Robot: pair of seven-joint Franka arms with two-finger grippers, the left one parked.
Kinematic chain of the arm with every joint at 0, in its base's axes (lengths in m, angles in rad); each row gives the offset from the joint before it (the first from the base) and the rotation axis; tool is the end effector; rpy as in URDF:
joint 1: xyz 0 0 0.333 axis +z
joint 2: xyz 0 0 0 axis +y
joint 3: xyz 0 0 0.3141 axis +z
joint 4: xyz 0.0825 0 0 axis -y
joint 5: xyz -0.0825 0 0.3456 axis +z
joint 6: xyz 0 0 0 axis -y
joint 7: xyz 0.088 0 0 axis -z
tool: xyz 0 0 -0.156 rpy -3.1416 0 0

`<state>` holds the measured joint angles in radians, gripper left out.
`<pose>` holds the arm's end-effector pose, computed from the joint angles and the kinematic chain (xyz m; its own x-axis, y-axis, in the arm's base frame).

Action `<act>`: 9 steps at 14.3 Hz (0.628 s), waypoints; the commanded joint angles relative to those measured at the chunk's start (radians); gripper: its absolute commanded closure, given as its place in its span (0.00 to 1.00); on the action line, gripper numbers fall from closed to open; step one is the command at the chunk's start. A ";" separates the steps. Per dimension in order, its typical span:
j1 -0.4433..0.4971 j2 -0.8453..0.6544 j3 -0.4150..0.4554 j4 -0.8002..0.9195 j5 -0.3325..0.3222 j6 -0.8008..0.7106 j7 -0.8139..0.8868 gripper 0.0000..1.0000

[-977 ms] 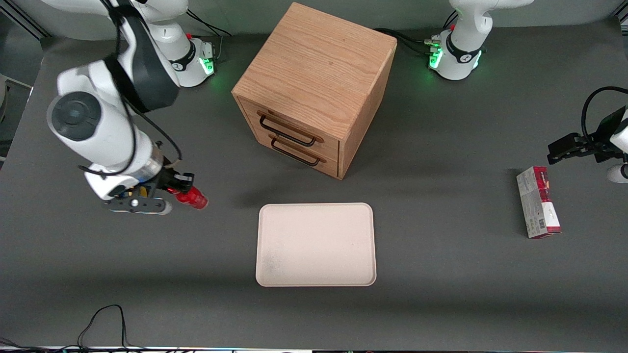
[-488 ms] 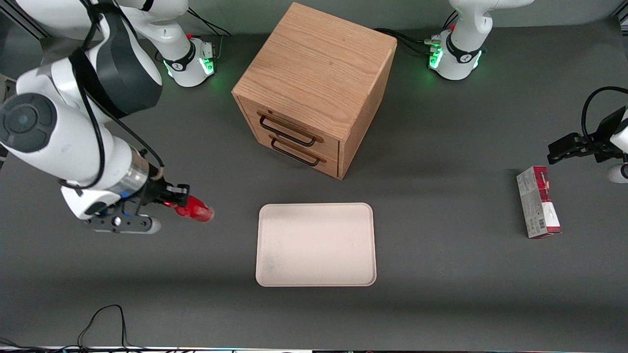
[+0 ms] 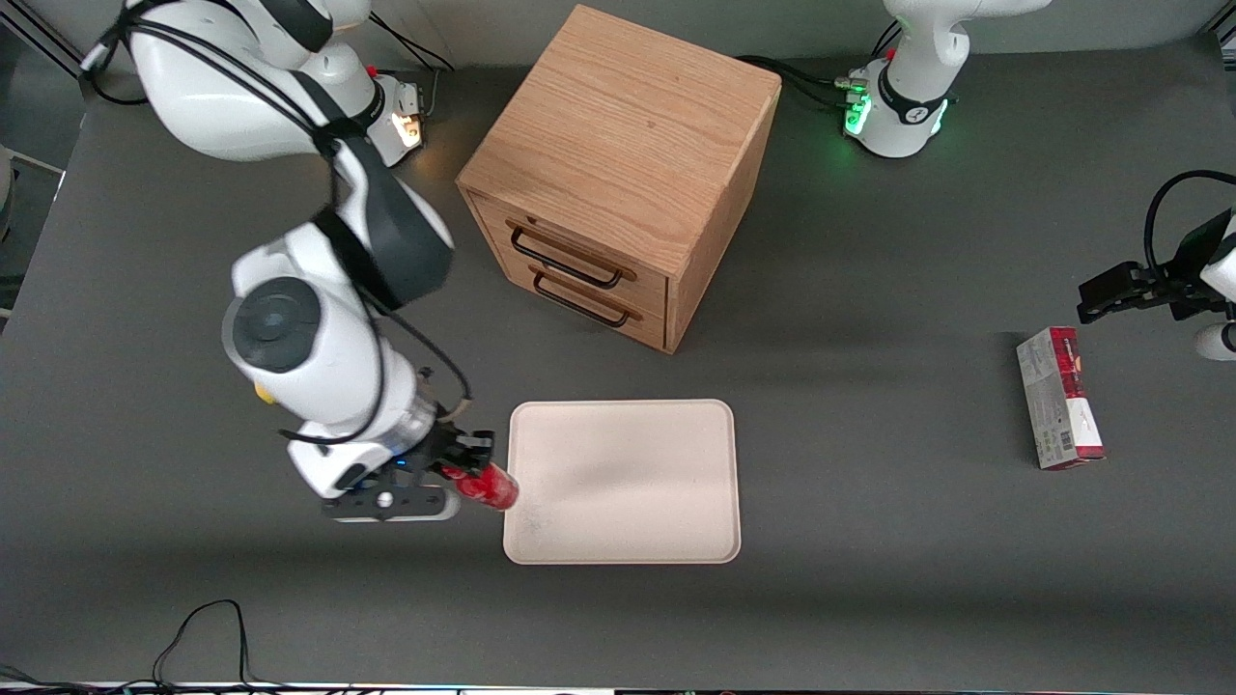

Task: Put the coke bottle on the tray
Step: 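Carry the bottle with the right gripper onto the cream tray's edge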

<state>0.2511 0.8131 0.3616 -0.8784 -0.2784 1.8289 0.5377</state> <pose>0.6785 0.3119 0.4047 0.9875 -0.0125 0.1574 -0.0010 -0.9973 -0.0735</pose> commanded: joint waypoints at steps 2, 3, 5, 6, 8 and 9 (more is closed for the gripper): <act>0.030 0.106 0.010 0.064 -0.071 0.079 0.039 1.00; 0.031 0.122 0.008 0.061 -0.091 0.081 0.036 1.00; 0.037 0.165 0.008 0.056 -0.134 0.124 0.036 1.00; 0.039 0.181 0.004 0.053 -0.137 0.139 0.035 1.00; 0.037 0.192 0.002 0.044 -0.136 0.167 0.030 1.00; 0.037 0.195 0.002 0.039 -0.136 0.177 0.028 1.00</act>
<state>0.2777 0.9961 0.3610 -0.8744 -0.3862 1.9946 0.5557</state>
